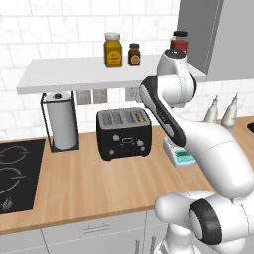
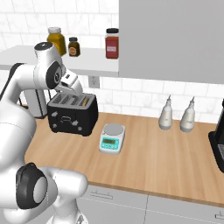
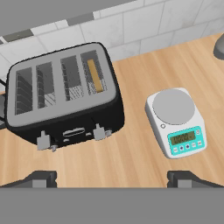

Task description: Start the toaster. Once the lever pops up, take the bread to the plate on the dining counter.

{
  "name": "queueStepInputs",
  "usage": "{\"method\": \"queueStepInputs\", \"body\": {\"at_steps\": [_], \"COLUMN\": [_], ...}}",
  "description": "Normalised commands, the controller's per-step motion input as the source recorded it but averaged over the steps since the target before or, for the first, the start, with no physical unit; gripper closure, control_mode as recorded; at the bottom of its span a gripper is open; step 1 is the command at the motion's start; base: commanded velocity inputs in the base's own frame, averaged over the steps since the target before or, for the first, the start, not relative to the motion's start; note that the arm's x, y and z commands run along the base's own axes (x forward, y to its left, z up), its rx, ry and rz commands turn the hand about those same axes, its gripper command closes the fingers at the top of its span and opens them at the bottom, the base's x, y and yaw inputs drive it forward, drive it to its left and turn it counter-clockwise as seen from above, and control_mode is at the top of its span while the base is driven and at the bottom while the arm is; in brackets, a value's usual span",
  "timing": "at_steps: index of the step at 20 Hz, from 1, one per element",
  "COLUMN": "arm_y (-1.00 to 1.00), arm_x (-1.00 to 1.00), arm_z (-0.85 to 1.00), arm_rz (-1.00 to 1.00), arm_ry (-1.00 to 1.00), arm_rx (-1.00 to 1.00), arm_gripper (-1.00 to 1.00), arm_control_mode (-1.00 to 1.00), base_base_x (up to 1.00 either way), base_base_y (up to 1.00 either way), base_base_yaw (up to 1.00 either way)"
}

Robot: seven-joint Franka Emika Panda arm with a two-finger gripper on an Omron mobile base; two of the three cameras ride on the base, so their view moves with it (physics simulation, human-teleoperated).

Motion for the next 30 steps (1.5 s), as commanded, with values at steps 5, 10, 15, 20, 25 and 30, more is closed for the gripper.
{"method": "queueStepInputs", "body": {"at_steps": [5, 10, 15, 20, 25, 30], "arm_y": [0.00, 0.00, 0.00, 0.00, 0.00, 0.00], "arm_x": [0.00, 0.00, 0.00, 0.00, 0.00, 0.00], "arm_z": [0.00, 0.00, 0.00, 0.00, 0.00, 0.00], "arm_rz": [0.00, 0.00, 0.00, 0.00, 0.00, 0.00], "arm_ry": [0.00, 0.00, 0.00, 0.00, 0.00, 0.00], "arm_rx": [0.00, 0.00, 0.00, 0.00, 0.00, 0.00], "arm_gripper": [-1.00, -1.00, -1.00, -1.00, -1.00, -1.00], "arm_control_mode": [-1.00, -1.00, -1.00, -1.00, -1.00, -1.00], "base_base_x": [0.00, 0.00, 0.00, 0.00, 0.00, 0.00], "base_base_y": [0.00, 0.00, 0.00, 0.00, 0.00, 0.00], "base_base_yaw": [0.00, 0.00, 0.00, 0.00, 0.00, 0.00]}}
